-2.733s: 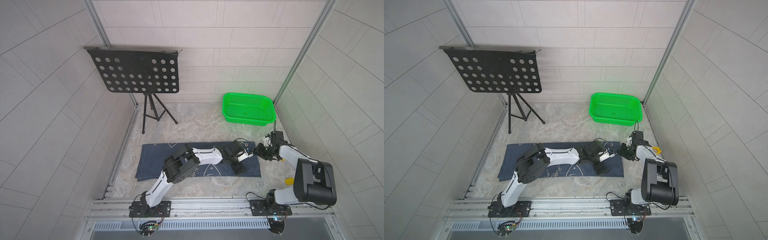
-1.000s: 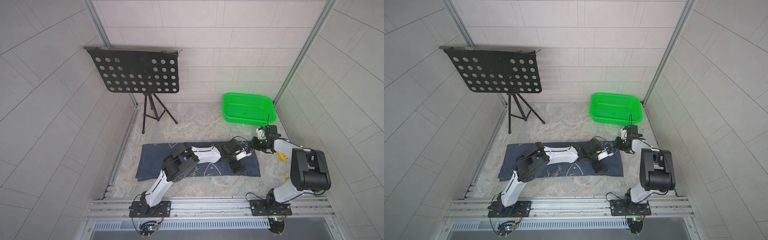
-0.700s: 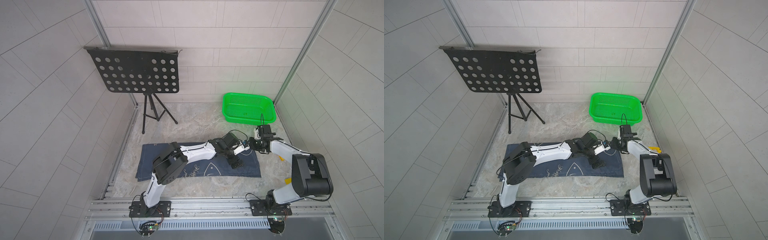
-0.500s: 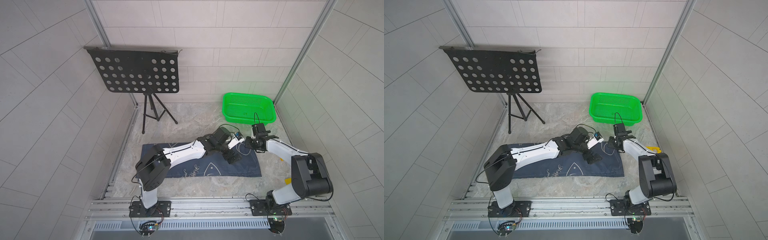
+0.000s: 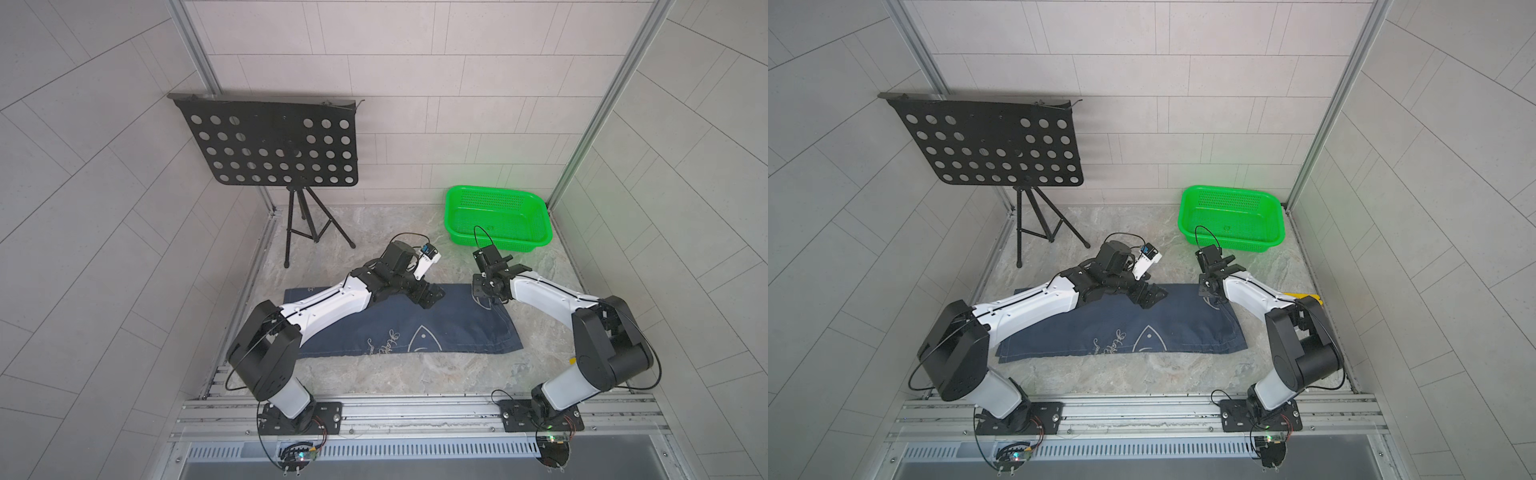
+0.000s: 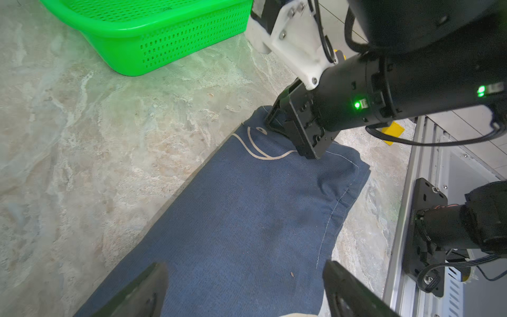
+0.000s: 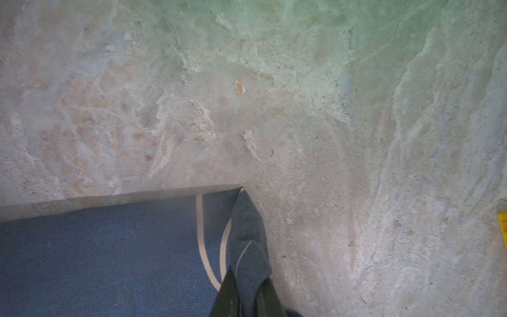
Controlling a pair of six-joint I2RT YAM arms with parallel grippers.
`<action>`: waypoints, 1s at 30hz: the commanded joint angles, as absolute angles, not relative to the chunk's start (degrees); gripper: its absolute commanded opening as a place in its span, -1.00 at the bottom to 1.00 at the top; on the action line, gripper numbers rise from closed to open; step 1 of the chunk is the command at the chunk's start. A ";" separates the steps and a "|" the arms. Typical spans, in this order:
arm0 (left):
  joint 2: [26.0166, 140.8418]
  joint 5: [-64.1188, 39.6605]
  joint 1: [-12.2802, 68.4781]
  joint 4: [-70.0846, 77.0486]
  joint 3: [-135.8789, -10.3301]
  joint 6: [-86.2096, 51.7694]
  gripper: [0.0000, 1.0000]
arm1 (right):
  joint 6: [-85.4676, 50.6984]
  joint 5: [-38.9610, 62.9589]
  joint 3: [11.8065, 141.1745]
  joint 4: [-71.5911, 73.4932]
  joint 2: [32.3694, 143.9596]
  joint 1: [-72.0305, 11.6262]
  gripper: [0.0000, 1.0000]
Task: Roll up the pillowcase
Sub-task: Roll the pillowcase at the center of the board.
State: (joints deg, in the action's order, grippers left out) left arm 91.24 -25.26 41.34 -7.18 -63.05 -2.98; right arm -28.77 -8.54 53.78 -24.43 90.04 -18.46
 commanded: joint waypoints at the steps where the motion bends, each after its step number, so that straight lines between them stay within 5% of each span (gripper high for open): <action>1: 90.35 -25.14 40.67 -7.38 -61.51 -2.68 0.90 | -30.57 -11.36 55.00 -27.60 91.57 -20.08 -0.67; 30: 89.79 -26.06 38.63 -3.20 -56.34 -5.21 0.89 | -39.19 -0.10 58.98 -24.07 98.74 -25.31 -0.63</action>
State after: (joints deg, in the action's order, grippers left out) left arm 90.48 -25.52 38.96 -4.32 -57.04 -5.13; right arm -38.70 -1.65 59.81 -23.57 100.27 -24.84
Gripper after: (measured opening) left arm 0.948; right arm 0.180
